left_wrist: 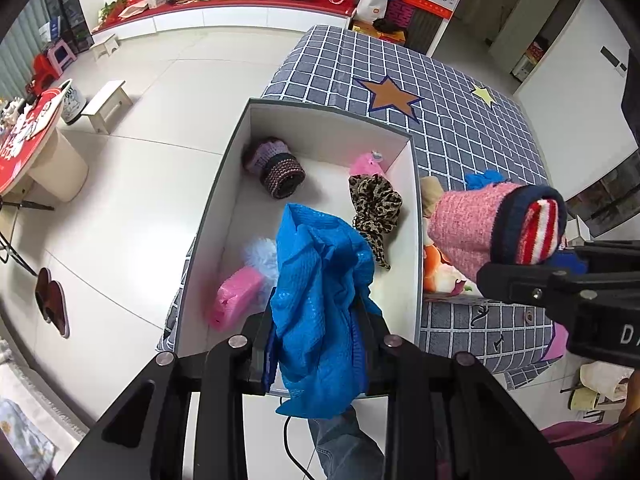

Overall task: Organize soft objects
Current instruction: 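Carry the striped cap and blue cloth in both tools over the white box, then open both tools to drop the cap and blue cloth into the box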

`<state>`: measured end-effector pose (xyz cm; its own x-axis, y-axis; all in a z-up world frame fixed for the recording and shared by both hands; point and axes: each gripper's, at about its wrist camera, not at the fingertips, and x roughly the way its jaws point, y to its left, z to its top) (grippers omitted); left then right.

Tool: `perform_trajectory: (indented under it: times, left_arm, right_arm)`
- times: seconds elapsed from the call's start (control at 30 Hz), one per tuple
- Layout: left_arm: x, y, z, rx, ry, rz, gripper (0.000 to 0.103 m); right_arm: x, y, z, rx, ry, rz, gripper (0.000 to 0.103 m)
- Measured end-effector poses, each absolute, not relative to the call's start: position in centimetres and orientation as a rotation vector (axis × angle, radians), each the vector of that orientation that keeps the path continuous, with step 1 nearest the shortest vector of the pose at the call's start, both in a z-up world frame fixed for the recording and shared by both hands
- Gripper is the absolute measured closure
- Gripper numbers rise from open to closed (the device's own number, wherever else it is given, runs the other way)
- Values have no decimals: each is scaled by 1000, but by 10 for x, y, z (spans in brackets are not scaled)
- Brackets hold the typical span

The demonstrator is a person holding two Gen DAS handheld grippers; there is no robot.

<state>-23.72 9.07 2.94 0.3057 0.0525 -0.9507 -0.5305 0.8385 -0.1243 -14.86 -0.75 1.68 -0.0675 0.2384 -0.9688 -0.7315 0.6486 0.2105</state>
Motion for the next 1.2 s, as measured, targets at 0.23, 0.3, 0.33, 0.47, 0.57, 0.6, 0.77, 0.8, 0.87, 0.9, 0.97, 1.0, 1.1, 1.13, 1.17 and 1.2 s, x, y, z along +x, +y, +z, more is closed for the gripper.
perform_trajectory:
  times: [0.23,0.3,0.33,0.47,0.57,0.6,0.77,0.8,0.87,0.9,0.97,1.0,1.1,1.13,1.17,1.2]
  left_arm:
    - [-235,91,27,-464,1218,406,71]
    - [-234,91,27,-464,1220,406,71]
    - [-234,91,26,-466,1222,406,71]
    - [-231,92,24,-473,1234,406,71]
    - [-226,90,24,-453,1251,393,71]
    - [-225,89,25,-443,1250,392,71]
    - [-220,92,29,-447,1233,404,71]
    - [-219,92,30,-449,1229,409,71]
    - [-218,94,28,-454,1228,415,71]
    - [-217,94,27,-455,1231,416,71]
    - [-216,96,24,-449,1245,423,71]
    - [-215,97,22,-446,1252,428,71]
    - [-214,101,17,-459,1266,437,71]
    - [-213,103,16,-467,1272,436,71]
    - [-213,104,14,-473,1278,437,71]
    - [-212,104,13,-472,1283,439,71]
  right_arm:
    - [-147,-6,15,-440,1436,843,71]
    - [-145,-5,14,-438,1437,843,71]
    - [-143,-5,14,-435,1437,843,71]
    - [-138,-6,12,-422,1448,843,71]
    - [-135,-6,10,-412,1457,845,71]
    - [-133,-6,10,-411,1454,844,71]
    - [-127,-6,13,-392,1453,844,71]
    - [-127,-7,14,-392,1450,844,71]
    - [-125,-7,14,-391,1449,840,71]
    - [-125,-7,13,-390,1454,839,71]
    - [-124,-5,12,-394,1459,841,71]
    - [-124,-4,12,-399,1458,843,71]
    - [-124,4,11,-417,1454,857,71]
    - [-123,5,10,-418,1456,861,71]
    - [-123,8,8,-419,1460,864,71]
    - [-122,10,7,-421,1464,866,71]
